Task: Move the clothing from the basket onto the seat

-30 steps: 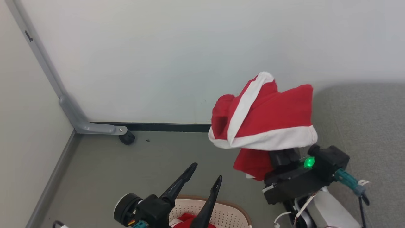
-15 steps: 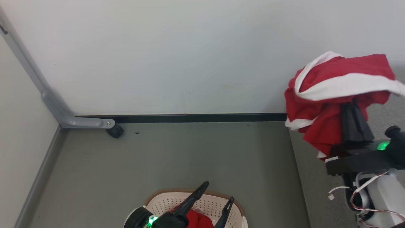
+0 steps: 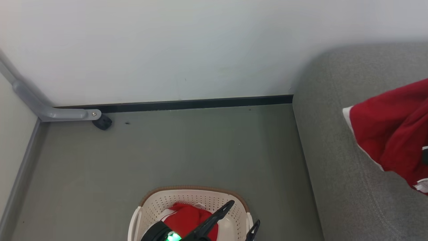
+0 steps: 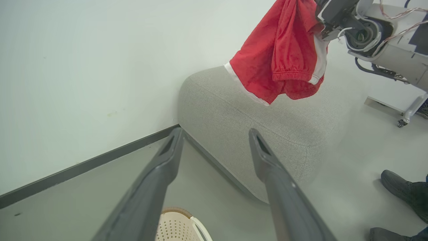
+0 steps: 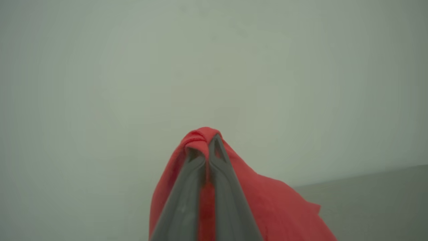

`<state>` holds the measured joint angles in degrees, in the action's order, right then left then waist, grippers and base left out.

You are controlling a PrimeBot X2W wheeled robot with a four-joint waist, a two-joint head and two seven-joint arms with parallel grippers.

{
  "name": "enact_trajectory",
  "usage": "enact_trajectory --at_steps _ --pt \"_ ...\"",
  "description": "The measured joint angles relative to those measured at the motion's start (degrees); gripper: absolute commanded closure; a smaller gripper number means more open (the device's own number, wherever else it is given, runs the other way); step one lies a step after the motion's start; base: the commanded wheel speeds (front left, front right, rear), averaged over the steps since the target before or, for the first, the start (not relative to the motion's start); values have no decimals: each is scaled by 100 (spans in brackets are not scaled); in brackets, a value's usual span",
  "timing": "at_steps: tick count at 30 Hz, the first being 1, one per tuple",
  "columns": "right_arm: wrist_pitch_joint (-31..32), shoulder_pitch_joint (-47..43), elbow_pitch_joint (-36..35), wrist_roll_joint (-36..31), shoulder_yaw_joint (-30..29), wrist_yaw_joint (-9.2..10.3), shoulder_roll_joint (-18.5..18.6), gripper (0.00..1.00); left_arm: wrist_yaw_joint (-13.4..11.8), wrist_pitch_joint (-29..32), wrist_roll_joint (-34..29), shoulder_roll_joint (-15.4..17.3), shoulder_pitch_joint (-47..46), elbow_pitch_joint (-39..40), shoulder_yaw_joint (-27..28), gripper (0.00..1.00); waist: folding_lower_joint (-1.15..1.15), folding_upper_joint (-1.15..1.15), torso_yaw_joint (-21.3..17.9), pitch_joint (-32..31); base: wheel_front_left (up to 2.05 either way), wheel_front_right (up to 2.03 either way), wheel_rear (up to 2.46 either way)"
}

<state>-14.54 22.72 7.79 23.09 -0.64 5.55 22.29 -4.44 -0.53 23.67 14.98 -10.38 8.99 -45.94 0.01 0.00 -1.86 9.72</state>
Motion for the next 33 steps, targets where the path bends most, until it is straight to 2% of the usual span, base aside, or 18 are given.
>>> enact_trajectory --at_steps 10,15,26,33 --pt "-1 210 233 3 -783 54 423 100 145 45 -75 29 -257 75 -71 0 -1 0 -88 497 0 0 0" --pt "-15 569 792 242 -1269 56 769 100 151 52 -219 36 -358 129 -82 0 0 0 -67 789 0 0 0" --pt "-16 1469 1472 319 -1138 -155 959 100 255 144 -324 112 -682 294 -80 0 0 1 -13 1455 0 0 0" --pt "-16 1978 1839 332 -1236 -204 1206 100 315 145 -371 102 -878 312 -75 0 0 1 39 1924 0 0 0"
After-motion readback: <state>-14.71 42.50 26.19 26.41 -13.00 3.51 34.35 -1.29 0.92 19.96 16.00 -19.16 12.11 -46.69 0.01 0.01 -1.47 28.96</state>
